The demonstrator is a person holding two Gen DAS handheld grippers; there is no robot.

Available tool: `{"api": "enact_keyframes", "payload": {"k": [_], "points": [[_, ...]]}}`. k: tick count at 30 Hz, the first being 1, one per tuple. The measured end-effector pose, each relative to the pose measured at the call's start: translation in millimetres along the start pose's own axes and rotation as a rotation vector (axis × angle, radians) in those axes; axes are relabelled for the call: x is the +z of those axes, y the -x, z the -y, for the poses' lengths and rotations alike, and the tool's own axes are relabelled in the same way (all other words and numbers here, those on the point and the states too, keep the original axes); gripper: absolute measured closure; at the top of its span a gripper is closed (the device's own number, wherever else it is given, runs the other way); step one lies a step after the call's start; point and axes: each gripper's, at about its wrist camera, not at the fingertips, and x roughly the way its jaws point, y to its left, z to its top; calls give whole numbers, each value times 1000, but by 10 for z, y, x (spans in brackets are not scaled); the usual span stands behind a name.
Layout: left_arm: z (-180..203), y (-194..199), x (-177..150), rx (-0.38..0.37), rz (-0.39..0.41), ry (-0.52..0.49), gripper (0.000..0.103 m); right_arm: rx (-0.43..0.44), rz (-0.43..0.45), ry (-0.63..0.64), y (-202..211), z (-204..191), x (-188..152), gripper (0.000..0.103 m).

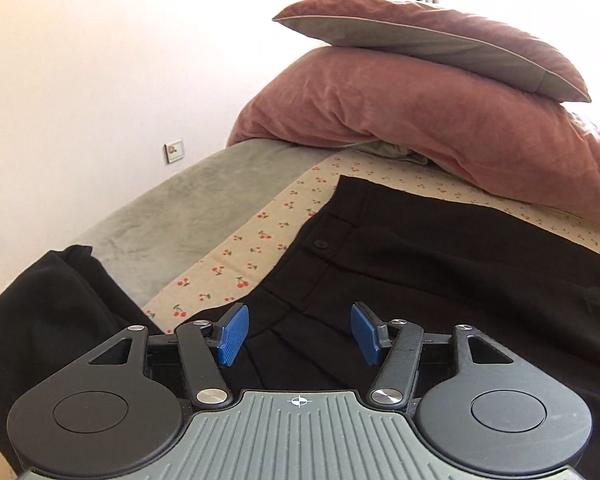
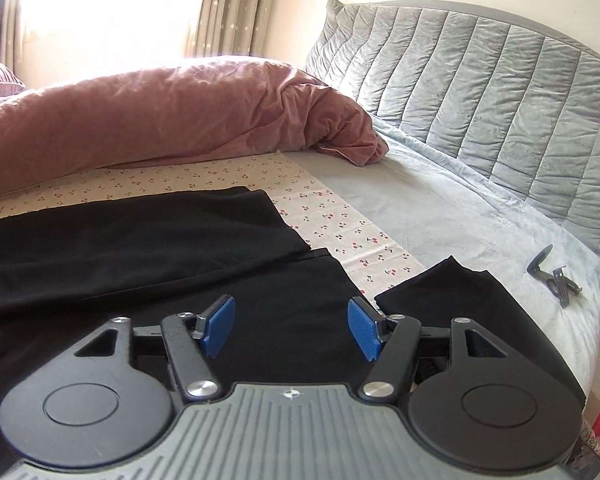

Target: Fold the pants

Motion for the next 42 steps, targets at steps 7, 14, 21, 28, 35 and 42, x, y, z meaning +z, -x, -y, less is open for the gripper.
{"api": "enact_keyframes", "payload": {"k": [7,14,21,28,35,42], "points": [[461,-219,52,-44,13,-126,39,19,-23,54,-248,-217,52,39],[1035,-424,166,-34,85,-326,29,17,-70,129,-534,-269,-7,31],[1472,-411,260,-80,156,-410,22,90,-87,146,-792,-264,105,19],[1575,-773,456,-80,74,-445,18,83,-122,100,-1354,-294,474,16],[1421,-1576,690,-156,-211,-296,18,94,-181,75,-2053,-436,931,16],[1355,-1993,846,-100,-240,-326,18,73,-262,-26,-2762,-477,1228,16]]}}
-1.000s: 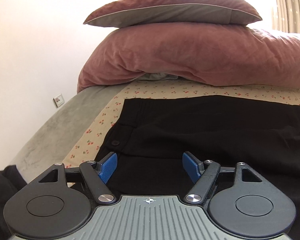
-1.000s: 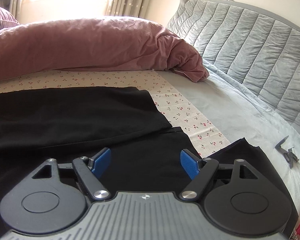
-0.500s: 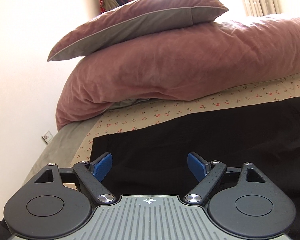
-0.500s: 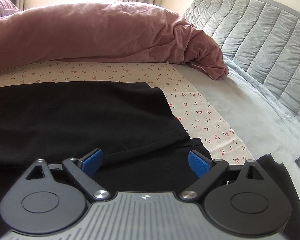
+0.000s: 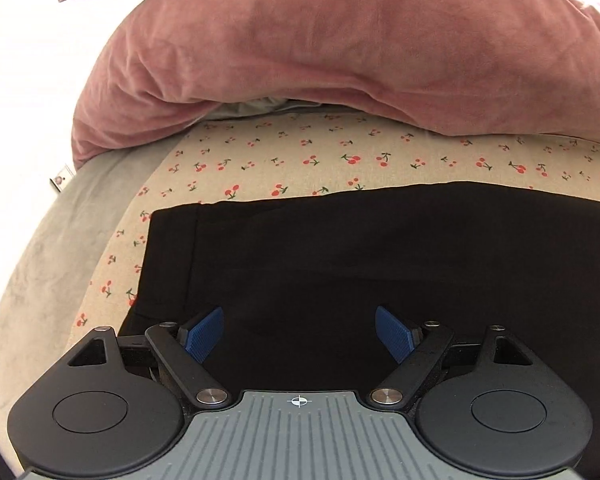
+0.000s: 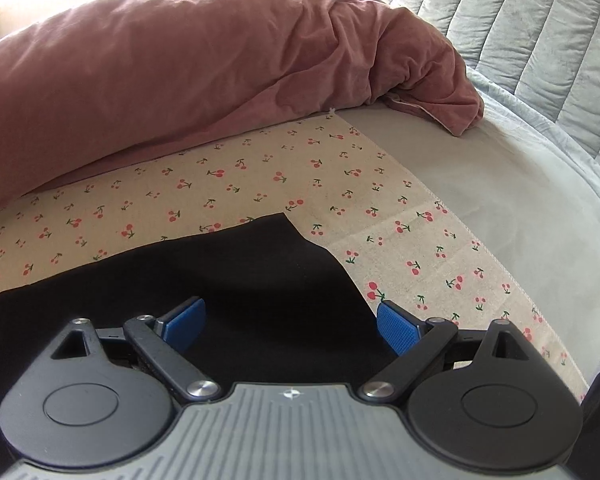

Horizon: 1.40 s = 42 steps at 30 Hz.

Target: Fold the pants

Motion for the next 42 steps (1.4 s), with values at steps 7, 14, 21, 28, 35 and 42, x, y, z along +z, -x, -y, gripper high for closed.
{"api": "enact_keyframes", "payload": {"k": [7,14,21,28,35,42], "points": [[-14,-197,102,-6,-64,7,16,-74,-11,25,-418,-170,105,12],[-69,-276,185,-34,-86,35,13,-72,-5,29,-540,-190,270,9],[-58,-316,203,-29,-73,20,12,-70,-1,-9,-605,-173,287,8],[-62,-348,236,-23,-56,-8,10,-59,6,-41,-670,-149,318,8],[-129,-380,313,-17,-22,-6,8,0,63,-19,-645,-156,313,54],[-607,-444,492,-17,49,104,9,42,79,27,-556,-104,391,103]]}}
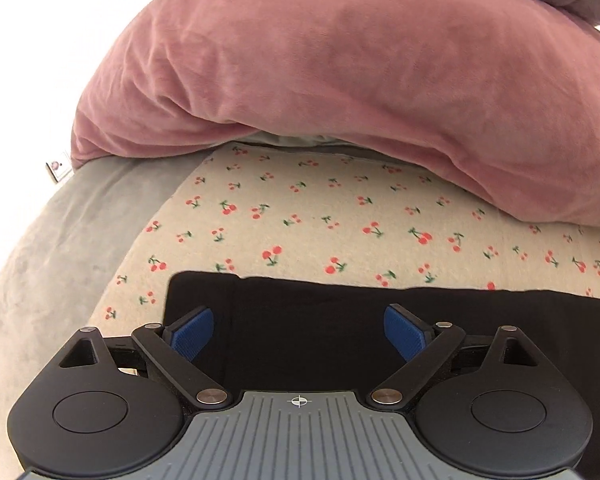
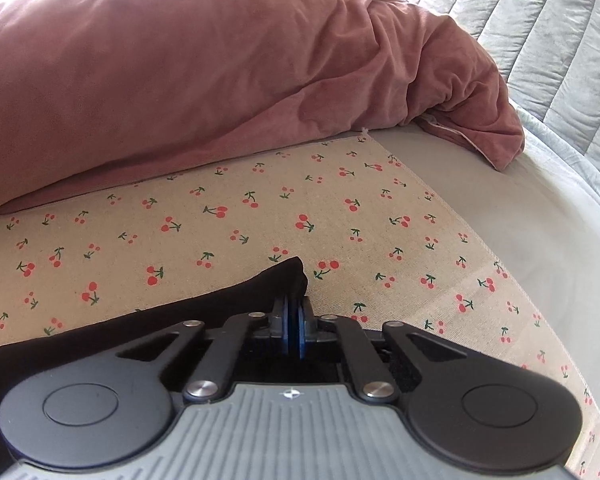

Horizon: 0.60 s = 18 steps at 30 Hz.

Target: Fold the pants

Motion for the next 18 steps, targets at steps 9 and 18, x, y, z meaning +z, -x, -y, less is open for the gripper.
{"api": "enact_keyframes", "payload": {"k": [9,18], "points": [[-741,-314,58,-33,-105,271,8,-15,-39,-194,-22,452,58,69],[-532,-435,103,-62,-101,189,7,102,15,-205,-97,172,204,46]]}}
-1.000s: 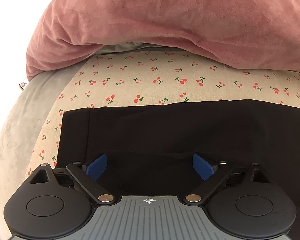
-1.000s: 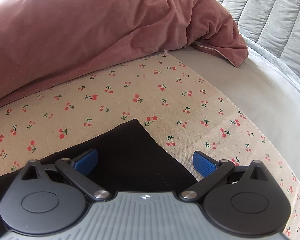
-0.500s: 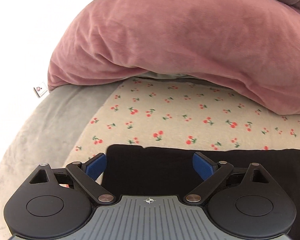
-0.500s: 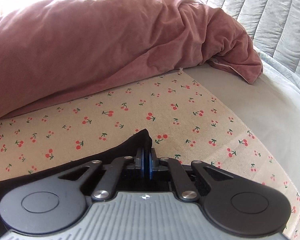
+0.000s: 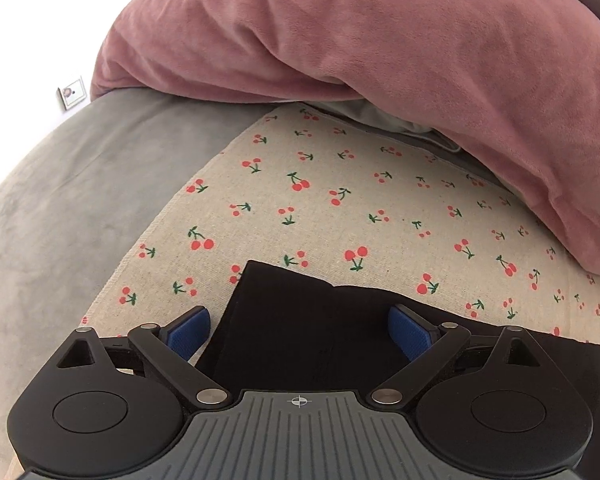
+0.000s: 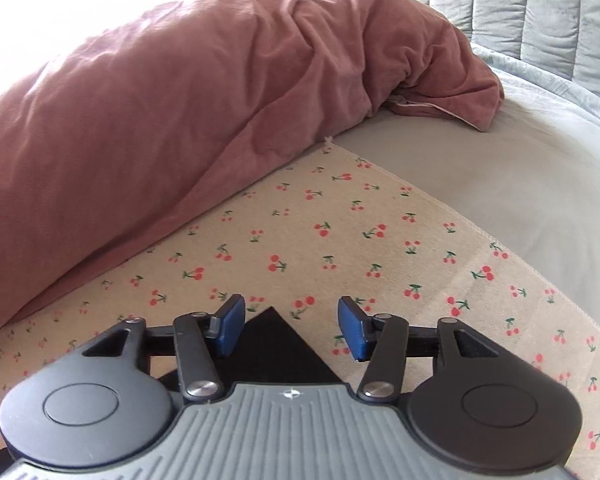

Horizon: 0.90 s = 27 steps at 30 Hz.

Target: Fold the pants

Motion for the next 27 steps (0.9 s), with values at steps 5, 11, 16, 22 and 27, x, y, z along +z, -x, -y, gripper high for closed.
{"api": "enact_keyframes", "payload": {"k": [5,11,16,22,27], "points": [[74,63,-93,-24,68,-34,60,-121,-36,208,-159,-379,-210,103],[-150,367,-66,-133,74,32,91,-99,45,182,388,-232,-2,103],[-395,918,-3,-192,138,92,94,-3,233,172,1516,-171,473,103],[-947,2050,-586,-368,291,79,95,146,476,177,2880,529,290,103],[-1214,2099,-1667,-334,178,-37,93,92,294,181,2893,1399,-704,103]]}}
